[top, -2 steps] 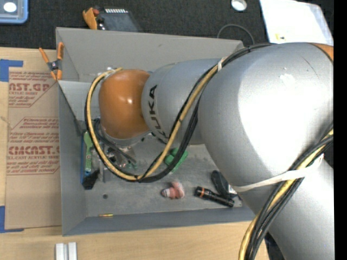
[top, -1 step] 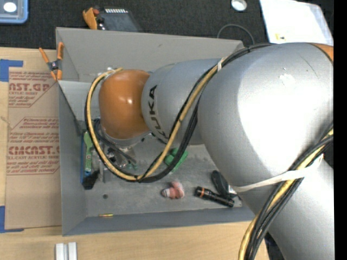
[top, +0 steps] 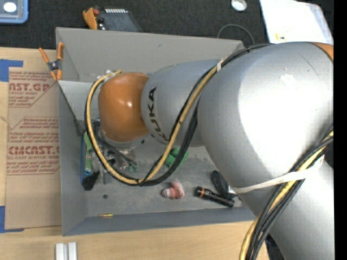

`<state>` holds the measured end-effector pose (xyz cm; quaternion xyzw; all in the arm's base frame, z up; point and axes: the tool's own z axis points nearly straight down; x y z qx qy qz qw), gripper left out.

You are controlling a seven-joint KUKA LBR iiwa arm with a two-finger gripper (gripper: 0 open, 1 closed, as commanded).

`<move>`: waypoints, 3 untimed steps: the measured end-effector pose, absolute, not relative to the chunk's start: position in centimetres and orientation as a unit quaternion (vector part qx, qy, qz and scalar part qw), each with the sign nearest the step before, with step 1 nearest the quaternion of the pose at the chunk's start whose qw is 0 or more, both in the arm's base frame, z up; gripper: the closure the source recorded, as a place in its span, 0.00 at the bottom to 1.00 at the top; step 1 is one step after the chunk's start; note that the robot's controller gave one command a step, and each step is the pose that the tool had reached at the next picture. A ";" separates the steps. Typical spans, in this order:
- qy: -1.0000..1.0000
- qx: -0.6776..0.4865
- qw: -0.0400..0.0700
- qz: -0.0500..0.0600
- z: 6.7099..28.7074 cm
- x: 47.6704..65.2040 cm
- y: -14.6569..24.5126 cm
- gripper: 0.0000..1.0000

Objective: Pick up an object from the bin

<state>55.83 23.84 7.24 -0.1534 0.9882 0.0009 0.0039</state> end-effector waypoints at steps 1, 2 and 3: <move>0.983 -0.182 0.004 0.000 7.5 55.5 24.3 1.00; 0.977 -0.212 0.002 0.000 7.2 59.0 24.6 1.00; 0.976 -0.216 0.006 0.001 7.3 59.5 24.3 1.00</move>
Offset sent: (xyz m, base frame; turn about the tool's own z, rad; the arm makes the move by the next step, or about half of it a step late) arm 0.0338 0.0066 -0.0024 -0.1190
